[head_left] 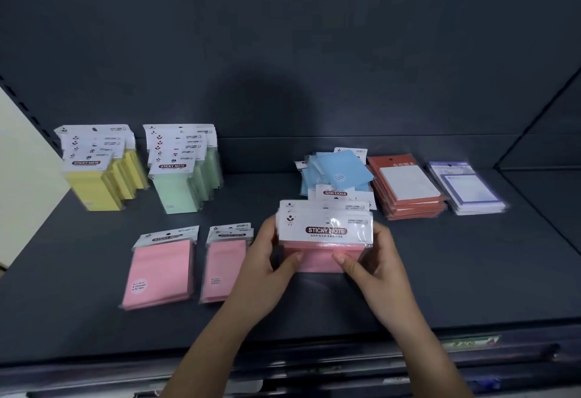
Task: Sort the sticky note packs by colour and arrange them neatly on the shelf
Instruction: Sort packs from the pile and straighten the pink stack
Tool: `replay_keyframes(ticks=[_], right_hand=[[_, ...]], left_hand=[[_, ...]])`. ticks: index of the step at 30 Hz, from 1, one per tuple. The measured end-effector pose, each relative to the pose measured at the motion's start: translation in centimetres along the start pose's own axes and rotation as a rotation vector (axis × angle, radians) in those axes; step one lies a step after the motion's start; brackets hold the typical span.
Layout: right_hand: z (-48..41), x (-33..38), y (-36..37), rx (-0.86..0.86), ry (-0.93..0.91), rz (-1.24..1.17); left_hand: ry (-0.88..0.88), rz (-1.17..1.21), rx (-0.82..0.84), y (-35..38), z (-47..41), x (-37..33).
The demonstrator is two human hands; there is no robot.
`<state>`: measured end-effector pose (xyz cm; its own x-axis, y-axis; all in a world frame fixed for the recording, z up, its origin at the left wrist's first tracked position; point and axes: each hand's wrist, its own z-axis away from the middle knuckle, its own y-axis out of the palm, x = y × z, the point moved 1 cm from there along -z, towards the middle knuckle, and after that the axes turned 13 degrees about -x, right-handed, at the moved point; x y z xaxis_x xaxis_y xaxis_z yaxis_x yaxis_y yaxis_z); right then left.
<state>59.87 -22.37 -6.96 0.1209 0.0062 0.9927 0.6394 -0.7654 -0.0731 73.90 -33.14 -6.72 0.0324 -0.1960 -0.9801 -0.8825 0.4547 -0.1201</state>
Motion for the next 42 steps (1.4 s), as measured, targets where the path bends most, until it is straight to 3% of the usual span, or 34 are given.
replay_keyframes(ticks=[10, 19, 23, 29, 37, 42], right_hand=[[0.0, 0.3, 0.1, -0.041, -0.105, 0.096], [-4.9, 4.8, 7.9, 0.017, -0.268, 0.267], [-7.9, 5.0, 10.9, 0.095, -0.195, 0.391], [-11.5, 4.0, 12.6, 0.075, -0.127, 0.629], [-13.7, 3.9, 14.1, -0.007, -0.144, 0.827], [-14.0, 3.4, 14.3, -0.054, -0.164, 0.802]], left_hand=[[0.092, -0.130, -0.052, -0.4, -0.6, -0.2], [0.139, -0.130, -0.225, -6.5, -6.3, -2.0], [0.093, -0.261, -0.247, -7.0, -9.3, -1.2], [0.023, -0.467, -0.230, -5.3, -12.6, -0.1], [-0.082, -0.402, -0.360, -3.7, -15.0, 1.8], [-0.035, -0.393, -0.453, -2.7, -15.2, 2.1]])
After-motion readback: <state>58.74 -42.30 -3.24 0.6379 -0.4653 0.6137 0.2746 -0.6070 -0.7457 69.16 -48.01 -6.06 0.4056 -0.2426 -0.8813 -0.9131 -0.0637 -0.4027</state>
